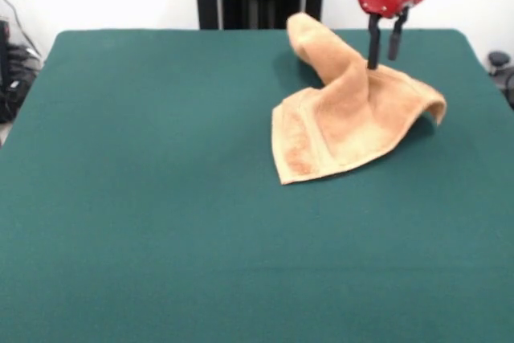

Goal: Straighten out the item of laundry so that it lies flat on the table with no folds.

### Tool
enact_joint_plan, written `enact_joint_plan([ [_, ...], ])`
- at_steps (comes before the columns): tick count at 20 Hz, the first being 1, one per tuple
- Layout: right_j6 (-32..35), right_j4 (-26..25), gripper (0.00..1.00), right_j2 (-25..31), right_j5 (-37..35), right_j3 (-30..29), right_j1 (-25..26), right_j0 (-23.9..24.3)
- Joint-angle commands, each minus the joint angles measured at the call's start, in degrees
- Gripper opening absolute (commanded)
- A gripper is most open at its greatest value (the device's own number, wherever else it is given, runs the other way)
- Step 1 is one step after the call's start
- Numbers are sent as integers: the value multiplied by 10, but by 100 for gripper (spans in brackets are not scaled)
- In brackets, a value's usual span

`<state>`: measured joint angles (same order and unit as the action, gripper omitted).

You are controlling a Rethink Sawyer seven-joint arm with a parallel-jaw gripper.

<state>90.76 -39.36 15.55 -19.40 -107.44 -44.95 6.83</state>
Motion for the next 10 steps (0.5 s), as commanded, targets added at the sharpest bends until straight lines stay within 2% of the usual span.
enact_joint_plan([
  [1, 62, 51, 100, -14, -80, -31, -36, 8],
  [6, 17, 57, 100, -4, -103, -28, -47, 31],
  [10, 1, 47, 100, 11, -86, -7, -19, 55],
])
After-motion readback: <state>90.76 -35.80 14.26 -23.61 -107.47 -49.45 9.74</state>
